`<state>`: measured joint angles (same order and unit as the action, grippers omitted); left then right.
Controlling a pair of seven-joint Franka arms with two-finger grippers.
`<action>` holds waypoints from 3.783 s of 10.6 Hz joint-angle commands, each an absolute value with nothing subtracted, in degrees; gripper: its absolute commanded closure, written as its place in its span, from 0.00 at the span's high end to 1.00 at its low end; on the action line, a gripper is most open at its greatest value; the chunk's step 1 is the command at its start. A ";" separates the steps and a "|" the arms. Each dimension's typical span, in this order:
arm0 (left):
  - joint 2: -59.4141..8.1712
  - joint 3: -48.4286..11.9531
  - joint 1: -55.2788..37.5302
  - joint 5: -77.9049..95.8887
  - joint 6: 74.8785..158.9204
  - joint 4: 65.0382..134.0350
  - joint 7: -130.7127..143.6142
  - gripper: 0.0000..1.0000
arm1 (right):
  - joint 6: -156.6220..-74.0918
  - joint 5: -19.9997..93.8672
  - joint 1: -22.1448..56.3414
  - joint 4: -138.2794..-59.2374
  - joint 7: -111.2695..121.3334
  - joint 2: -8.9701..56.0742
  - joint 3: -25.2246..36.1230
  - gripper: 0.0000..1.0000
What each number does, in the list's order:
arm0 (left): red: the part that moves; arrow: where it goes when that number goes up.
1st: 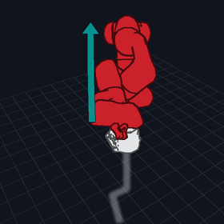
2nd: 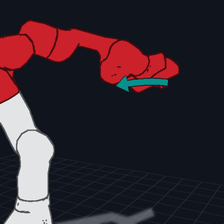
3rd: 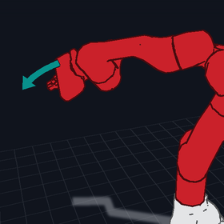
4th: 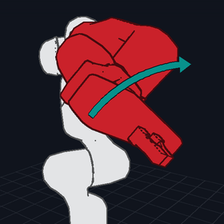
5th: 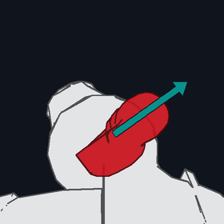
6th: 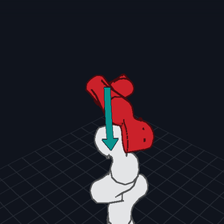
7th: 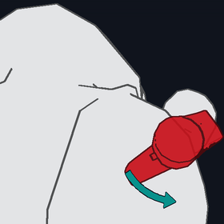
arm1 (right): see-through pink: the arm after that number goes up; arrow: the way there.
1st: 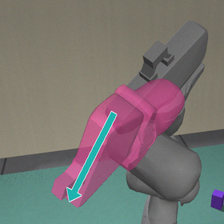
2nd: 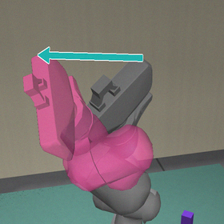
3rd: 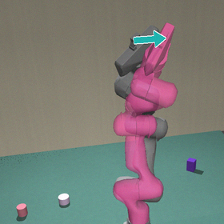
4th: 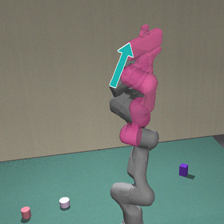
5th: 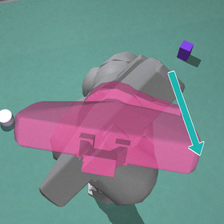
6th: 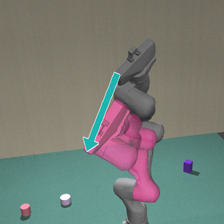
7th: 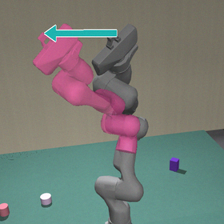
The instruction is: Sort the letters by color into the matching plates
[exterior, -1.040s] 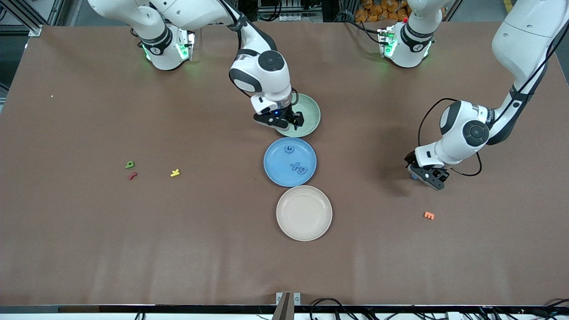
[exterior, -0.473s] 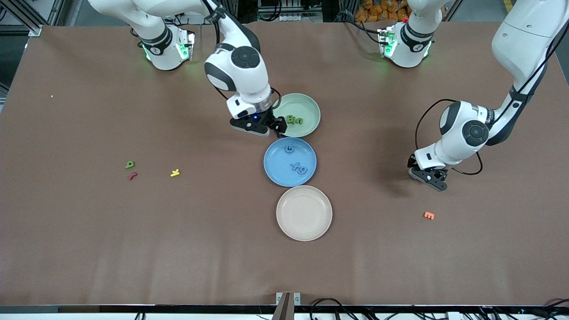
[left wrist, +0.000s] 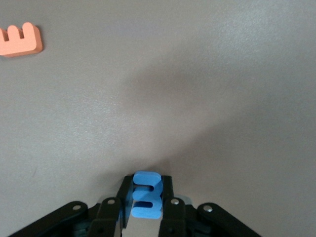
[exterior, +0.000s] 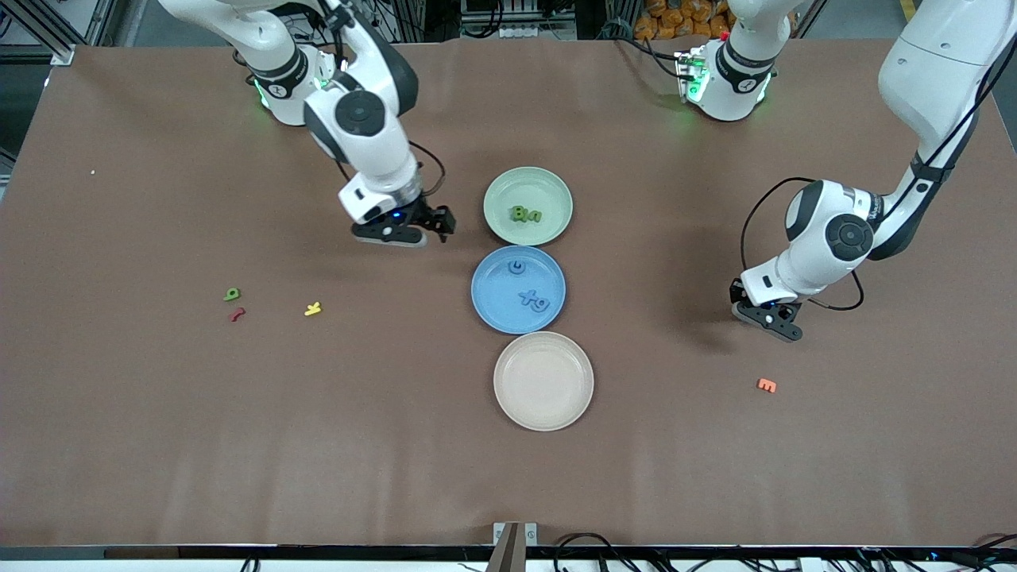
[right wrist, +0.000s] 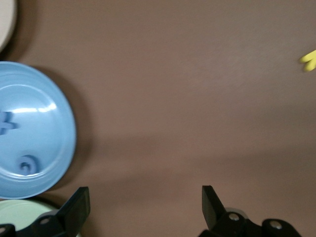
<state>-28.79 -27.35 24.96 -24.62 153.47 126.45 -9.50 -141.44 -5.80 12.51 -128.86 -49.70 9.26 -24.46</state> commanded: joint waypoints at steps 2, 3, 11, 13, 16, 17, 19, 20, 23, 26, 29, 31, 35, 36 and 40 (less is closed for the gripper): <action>-26.46 -27.33 21.19 -26.37 152.93 125.51 0.15 0.00 | -141.15 -1.33 4.77 -136.13 -30.72 3.79 -21.63 1.00; -26.37 -27.77 20.83 -26.45 151.80 124.29 2.79 0.00 | -140.98 -0.88 1.44 -137.88 -24.06 2.91 -21.27 1.00; -30.05 -32.17 7.14 -25.22 138.78 107.77 30.20 0.00 | -141.50 -0.97 -7.73 -141.50 17.19 1.84 -3.27 1.00; -32.15 -32.17 2.14 -25.22 138.78 104.96 37.41 0.00 | -143.25 -0.97 -7.82 -141.42 22.04 3.24 -0.36 0.95; -36.37 -32.08 -4.90 -25.23 138.78 99.60 45.42 0.00 | -150.61 -0.97 -10.11 -141.24 28.28 8.16 0.26 0.85; -37.78 -31.99 -7.97 -25.57 138.78 97.67 48.92 0.00 | -152.21 -1.05 -10.11 -140.98 28.74 9.57 0.35 0.85; -38.58 -31.64 -12.46 -25.49 138.78 96.94 51.85 0.00 | -152.31 -1.05 -10.02 -139.93 29.87 11.85 0.70 0.82; -38.58 -31.64 -14.13 -25.40 138.78 96.94 52.90 0.00 | -152.84 -0.97 -10.11 -139.23 31.45 12.91 0.70 0.77; -38.67 -31.64 -17.74 -25.57 135.64 97.21 54.06 0.00 | -154.51 -0.97 -10.11 -137.56 32.34 15.20 0.79 0.73; -38.32 -31.55 -18.38 -26.28 130.08 97.30 53.88 1.00 | -157.40 -0.97 -10.11 -134.92 35.77 18.80 0.79 0.73; -35.09 -28.94 -17.23 -26.19 129.38 96.60 53.79 1.00 | -158.02 -0.88 -10.02 -134.56 35.77 20.30 0.79 0.70; -32.97 -27.25 -14.96 -26.19 126.15 92.05 52.39 1.00 | -158.46 -0.88 -9.76 -134.30 35.77 20.92 0.79 0.66; -26.74 -27.95 -6.70 -18.65 117.17 88.68 38.09 1.00 | -158.99 -0.79 -9.67 -134.30 35.68 21.71 0.79 0.58; -24.89 -27.86 -5.20 -18.55 115.77 88.59 37.80 1.00 | -158.99 -0.79 -9.67 -134.21 35.68 21.80 0.79 0.57; -18.99 -27.95 2.10 -17.94 109.35 88.68 33.42 1.00 | -158.99 0.96 -9.23 -133.68 35.68 22.59 1.23 0.47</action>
<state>-22.41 -27.45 -1.83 -20.13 112.46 87.38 37.95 -158.70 -1.25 -9.48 -134.75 34.26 21.42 1.12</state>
